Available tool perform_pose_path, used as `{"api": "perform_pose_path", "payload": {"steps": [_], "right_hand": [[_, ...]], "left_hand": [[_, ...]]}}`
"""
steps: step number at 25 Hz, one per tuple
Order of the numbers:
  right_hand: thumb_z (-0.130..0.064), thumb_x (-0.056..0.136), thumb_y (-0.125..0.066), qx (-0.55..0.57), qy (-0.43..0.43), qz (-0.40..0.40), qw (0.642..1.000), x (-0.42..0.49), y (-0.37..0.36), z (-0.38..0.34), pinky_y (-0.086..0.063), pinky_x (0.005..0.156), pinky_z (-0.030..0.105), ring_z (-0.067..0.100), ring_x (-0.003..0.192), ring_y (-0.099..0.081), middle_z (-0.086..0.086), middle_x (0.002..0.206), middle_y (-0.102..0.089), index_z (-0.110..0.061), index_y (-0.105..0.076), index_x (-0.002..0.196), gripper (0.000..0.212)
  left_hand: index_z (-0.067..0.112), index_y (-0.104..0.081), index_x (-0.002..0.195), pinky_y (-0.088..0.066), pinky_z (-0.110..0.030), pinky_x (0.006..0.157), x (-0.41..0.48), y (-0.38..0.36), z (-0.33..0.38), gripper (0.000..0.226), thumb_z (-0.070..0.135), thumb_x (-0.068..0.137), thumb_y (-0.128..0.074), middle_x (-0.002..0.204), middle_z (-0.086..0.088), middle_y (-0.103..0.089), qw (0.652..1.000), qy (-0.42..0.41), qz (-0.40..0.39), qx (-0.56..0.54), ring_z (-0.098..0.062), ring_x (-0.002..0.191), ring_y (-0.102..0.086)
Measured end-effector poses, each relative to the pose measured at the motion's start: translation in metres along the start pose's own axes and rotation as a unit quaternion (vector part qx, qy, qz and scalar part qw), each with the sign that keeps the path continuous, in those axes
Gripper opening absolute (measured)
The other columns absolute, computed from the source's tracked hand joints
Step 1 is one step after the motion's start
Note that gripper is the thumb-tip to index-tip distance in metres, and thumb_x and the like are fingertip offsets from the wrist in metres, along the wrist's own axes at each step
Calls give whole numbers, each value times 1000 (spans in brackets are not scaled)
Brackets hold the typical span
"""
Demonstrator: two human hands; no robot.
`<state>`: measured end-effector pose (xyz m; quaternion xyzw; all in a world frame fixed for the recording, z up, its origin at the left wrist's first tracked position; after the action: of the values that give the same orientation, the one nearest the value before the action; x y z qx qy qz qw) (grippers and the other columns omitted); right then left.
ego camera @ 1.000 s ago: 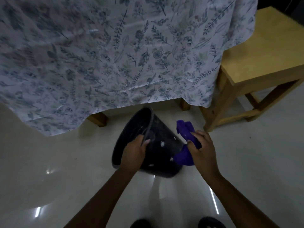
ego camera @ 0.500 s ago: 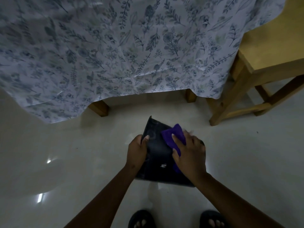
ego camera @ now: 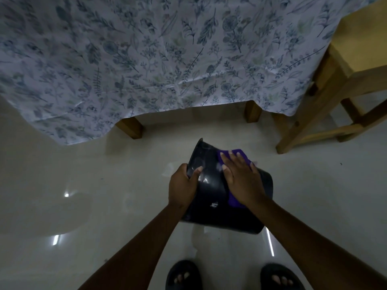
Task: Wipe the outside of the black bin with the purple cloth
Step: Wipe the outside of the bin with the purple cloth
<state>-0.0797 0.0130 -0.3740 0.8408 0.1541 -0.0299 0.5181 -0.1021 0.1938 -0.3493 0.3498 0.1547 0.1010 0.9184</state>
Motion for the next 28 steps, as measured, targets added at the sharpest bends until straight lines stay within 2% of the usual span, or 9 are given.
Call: {"api": "perform_pose_path", "payload": {"steps": [3, 6, 11, 15, 17, 19, 23, 25, 28], "right_hand": [[-37, 97, -25, -58, 46, 35, 997, -55, -11, -14, -23, 116, 48, 20, 146, -20, -2, 157, -27, -26, -22, 148, 52], [-35, 99, -24, -47, 89, 19, 995, -55, -22, -15, -19, 118, 43, 17, 147, -16, -6, 157, -21, -29, -19, 149, 51], [-24, 101, -27, 55, -47, -9, 997, 21, 5, 8, -28, 113, 36, 17, 139, -35, 1, 153, -37, -20, -28, 147, 46], [-34, 98, -27, -38, 55, 44, 997, -62, -15, -17, -30, 113, 43, 19, 145, -23, -4, 157, -27, -26, -23, 148, 51], [-34, 99, -24, -31, 93, 11, 995, -48, -21, -14, -24, 115, 43, 17, 145, -21, -6, 157, -25, -27, -23, 148, 50], [-32, 100, -21, 26, 44, -22, 998, 5, -11, -2, -18, 117, 45, 16, 144, -25, -5, 156, -25, -27, -23, 148, 49], [-32, 102, -19, 143, -104, -91, 980, 39, -3, 18, -26, 114, 37, 22, 138, -36, 3, 154, -34, -25, -28, 148, 47], [-30, 101, -24, 58, -54, 5, 997, -6, -11, -3, -29, 112, 37, 20, 141, -32, 1, 155, -33, -23, -27, 148, 48], [-37, 98, -26, -28, 71, 31, 997, -64, -25, -33, -23, 114, 44, 20, 146, -19, -3, 157, -22, -26, -22, 148, 52]], "left_hand": [[12, -60, 95, -49, -24, 65, -1, -3, -5, 36, 47, 92, -52, 83, 2, -63, 1000, -9, 6, 16, -16, 74, -61], [17, -56, 94, -44, -19, 59, -4, -3, -7, 31, 46, 95, -49, 79, 5, -61, 999, -25, 9, 29, -12, 69, -59], [20, -54, 89, -43, -19, 59, -9, 2, -6, 24, 43, 95, -50, 77, 7, -60, 1000, -18, 2, 24, -11, 69, -58], [19, -53, 86, -44, -25, 61, 3, 3, -11, 30, 47, 94, -49, 79, 2, -62, 997, -29, -1, 76, -18, 72, -61], [18, -53, 83, -45, -24, 59, 2, 3, -14, 31, 48, 94, -49, 76, 2, -61, 997, -41, -3, 67, -17, 70, -61], [18, -54, 83, -48, -24, 60, 0, 2, -14, 32, 48, 93, -49, 77, 3, -63, 997, -46, -6, 57, -15, 69, -61], [15, -58, 88, -52, -31, 65, -2, 5, -11, 36, 49, 93, -50, 80, -1, -66, 998, -27, -8, 47, -18, 73, -63], [14, -56, 84, -49, -30, 63, 3, 4, -11, 38, 49, 93, -49, 75, 1, -62, 998, -25, 0, 65, -17, 69, -60], [16, -53, 82, -46, -30, 62, 15, 1, -6, 36, 49, 94, -47, 72, 3, -58, 996, -35, -14, 84, -14, 65, -56]]}}
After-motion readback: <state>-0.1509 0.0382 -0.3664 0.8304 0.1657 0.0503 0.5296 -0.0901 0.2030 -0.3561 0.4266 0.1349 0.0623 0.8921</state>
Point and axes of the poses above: each hand's wrist, its own x-axis towards the middle knuckle, its own y-axis out of the back of the hand, z = x × y, the point moved 1 cm from there along x, towards the middle knuckle
